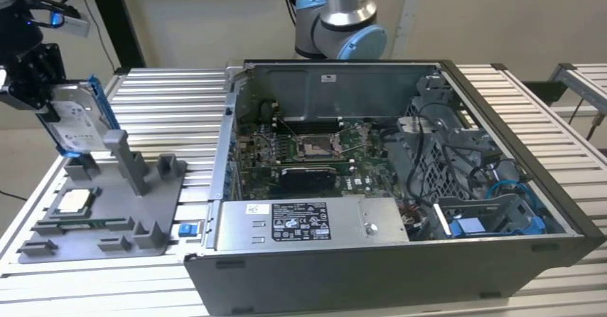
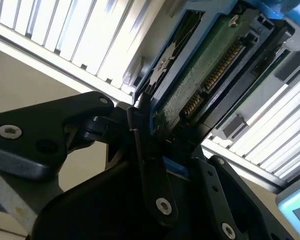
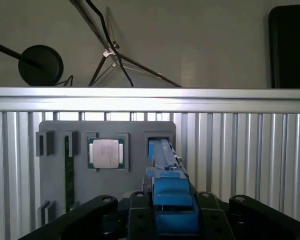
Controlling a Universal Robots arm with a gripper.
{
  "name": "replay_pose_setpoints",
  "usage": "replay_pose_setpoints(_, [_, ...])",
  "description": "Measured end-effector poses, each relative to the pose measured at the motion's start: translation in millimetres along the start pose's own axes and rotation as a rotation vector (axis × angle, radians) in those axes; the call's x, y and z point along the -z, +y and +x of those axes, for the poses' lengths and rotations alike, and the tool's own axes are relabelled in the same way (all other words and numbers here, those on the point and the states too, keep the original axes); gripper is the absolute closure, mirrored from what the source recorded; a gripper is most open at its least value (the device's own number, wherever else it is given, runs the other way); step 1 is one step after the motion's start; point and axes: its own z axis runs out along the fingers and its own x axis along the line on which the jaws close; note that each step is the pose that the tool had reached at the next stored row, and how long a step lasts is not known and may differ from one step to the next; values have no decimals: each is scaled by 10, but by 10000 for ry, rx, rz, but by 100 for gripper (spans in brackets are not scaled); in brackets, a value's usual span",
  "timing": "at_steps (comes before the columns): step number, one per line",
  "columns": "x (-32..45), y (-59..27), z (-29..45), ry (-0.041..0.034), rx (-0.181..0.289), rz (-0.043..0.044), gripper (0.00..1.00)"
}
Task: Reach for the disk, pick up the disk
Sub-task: 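Pick up the disk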
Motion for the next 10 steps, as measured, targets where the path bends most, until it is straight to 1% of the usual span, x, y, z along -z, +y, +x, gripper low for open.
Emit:
replay_pose_setpoints(2, [30,-3,-1,1,-1,-20,100])
replay_pose_setpoints(10, [149,1,-4,0,-1,-25,100])
